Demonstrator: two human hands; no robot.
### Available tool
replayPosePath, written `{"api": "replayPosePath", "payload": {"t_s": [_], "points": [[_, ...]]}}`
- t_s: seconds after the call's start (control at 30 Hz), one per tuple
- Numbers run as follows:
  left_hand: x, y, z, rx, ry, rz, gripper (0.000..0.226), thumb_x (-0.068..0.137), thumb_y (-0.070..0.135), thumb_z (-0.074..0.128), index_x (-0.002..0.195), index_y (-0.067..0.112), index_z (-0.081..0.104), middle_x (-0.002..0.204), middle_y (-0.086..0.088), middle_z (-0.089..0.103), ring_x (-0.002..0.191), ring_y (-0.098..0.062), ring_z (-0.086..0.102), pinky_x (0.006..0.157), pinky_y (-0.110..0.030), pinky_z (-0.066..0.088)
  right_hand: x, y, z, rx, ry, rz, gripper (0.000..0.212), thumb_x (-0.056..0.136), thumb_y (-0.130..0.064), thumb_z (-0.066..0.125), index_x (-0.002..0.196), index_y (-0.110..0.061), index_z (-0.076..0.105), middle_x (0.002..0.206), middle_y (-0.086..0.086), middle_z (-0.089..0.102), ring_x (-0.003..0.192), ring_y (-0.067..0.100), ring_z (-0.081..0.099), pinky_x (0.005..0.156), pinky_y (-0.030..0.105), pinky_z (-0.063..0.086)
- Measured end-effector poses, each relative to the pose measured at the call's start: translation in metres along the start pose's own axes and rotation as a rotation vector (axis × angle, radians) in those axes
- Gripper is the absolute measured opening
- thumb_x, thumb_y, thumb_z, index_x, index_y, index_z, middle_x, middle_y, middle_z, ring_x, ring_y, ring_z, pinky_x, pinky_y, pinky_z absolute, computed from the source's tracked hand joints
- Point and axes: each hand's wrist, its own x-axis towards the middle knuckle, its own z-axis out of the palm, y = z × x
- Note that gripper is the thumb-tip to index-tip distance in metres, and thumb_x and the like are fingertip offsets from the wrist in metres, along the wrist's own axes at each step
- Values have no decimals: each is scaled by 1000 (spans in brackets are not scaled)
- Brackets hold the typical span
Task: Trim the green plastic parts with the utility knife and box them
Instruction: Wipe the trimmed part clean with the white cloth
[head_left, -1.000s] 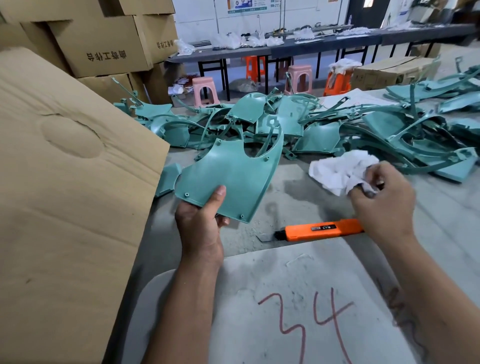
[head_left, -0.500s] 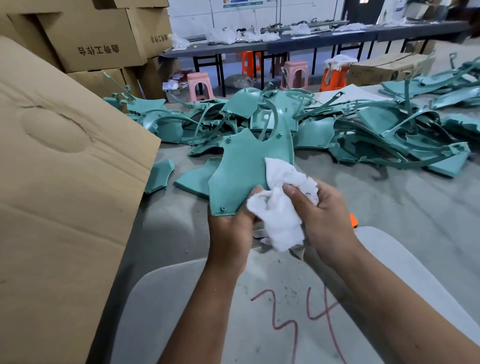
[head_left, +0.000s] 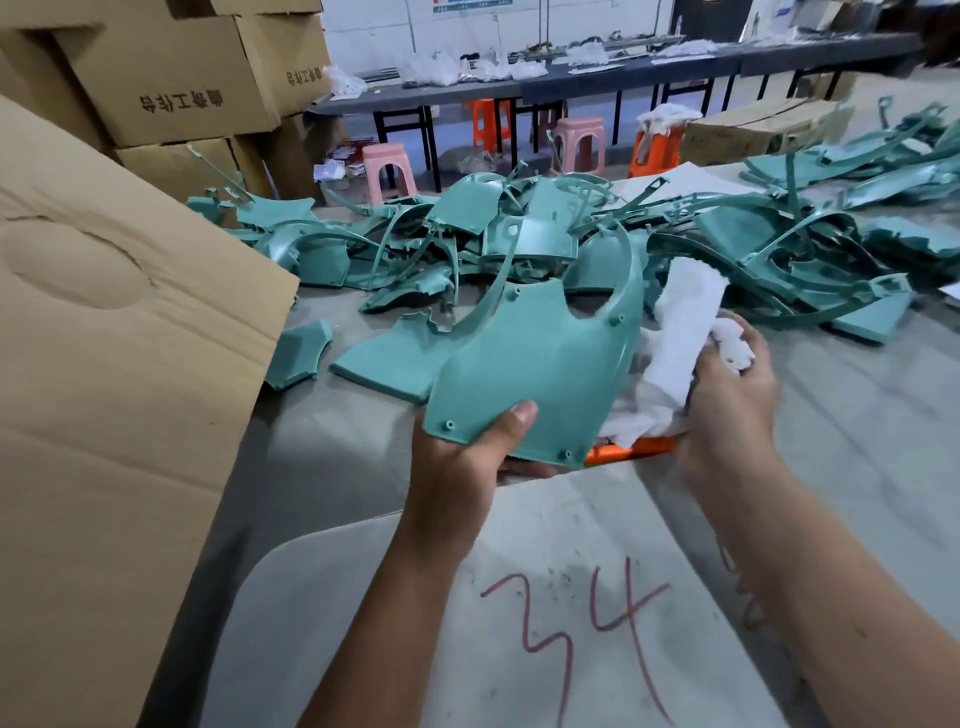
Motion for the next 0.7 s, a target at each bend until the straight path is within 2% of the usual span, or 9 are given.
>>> {"api": "replayPosePath", "payload": {"t_s": [0.03,0.1,0.17,0.27,0.33,0.4,0.5,0.6,0.7], "points": [[1,0,0,-16,33,16,27,81,11,73,106,21,76,101,-11,76,73,-29,74,53,-34,59,-2,0,2,-2,-27,-23,28,101,-6,60,119,-25,70,106,0,74,88,15,68,79,34,59],[3,2,-2,-21,69,66,26,83,12,72,107,22,76,102,-12,76,72,-30,74,56,-35,59,-7,-3,4,-130,-103,-140,42,96,7,54,102,-28,78,98,-6,76,82,12,65,69,24,55],[5,5,-4,-14,90,106,28,84,13,71,108,27,75,103,-8,76,78,-29,75,58,-38,60,-13,-2,4,-273,-210,-201,49,87,12,49,85,-26,81,89,-9,77,80,10,64,69,20,49],[7,7,-6,-18,117,100,31,83,13,71,108,31,75,107,-5,77,86,-29,76,59,-39,61,-25,-8,9,-262,-385,-145,38,87,-2,55,83,-26,83,89,-10,78,82,4,65,73,16,49],[7,6,-6,-3,109,105,31,83,12,71,108,31,76,107,-5,77,87,-28,76,60,-39,61,-29,-9,10,-231,-507,-113,24,90,-19,61,86,-26,84,97,-4,80,91,9,68,84,22,54],[7,5,-7,16,105,113,31,84,13,72,109,31,76,109,-6,76,92,-30,75,63,-41,62,-28,-8,9,-243,-554,-150,17,91,-27,68,90,-19,83,100,4,79,94,14,69,84,26,53],[7,4,-8,44,98,111,31,84,14,73,110,29,76,110,-7,76,95,-32,74,64,-42,62,-27,-8,8,-220,-554,-166,9,92,-21,76,89,-18,83,100,8,78,85,13,67,77,21,52],[7,4,-10,90,98,110,31,83,15,73,109,31,76,111,-6,76,97,-33,74,68,-47,63,-28,-10,8,-225,-566,-172,12,93,-17,76,86,-23,84,97,4,79,81,10,66,74,21,52],[6,7,-10,120,86,126,29,83,15,73,104,35,77,105,-2,77,86,-27,76,64,-44,63,-28,-12,8,-248,-587,-223,18,94,-14,75,85,-28,83,95,-1,78,83,11,66,78,26,52]]}}
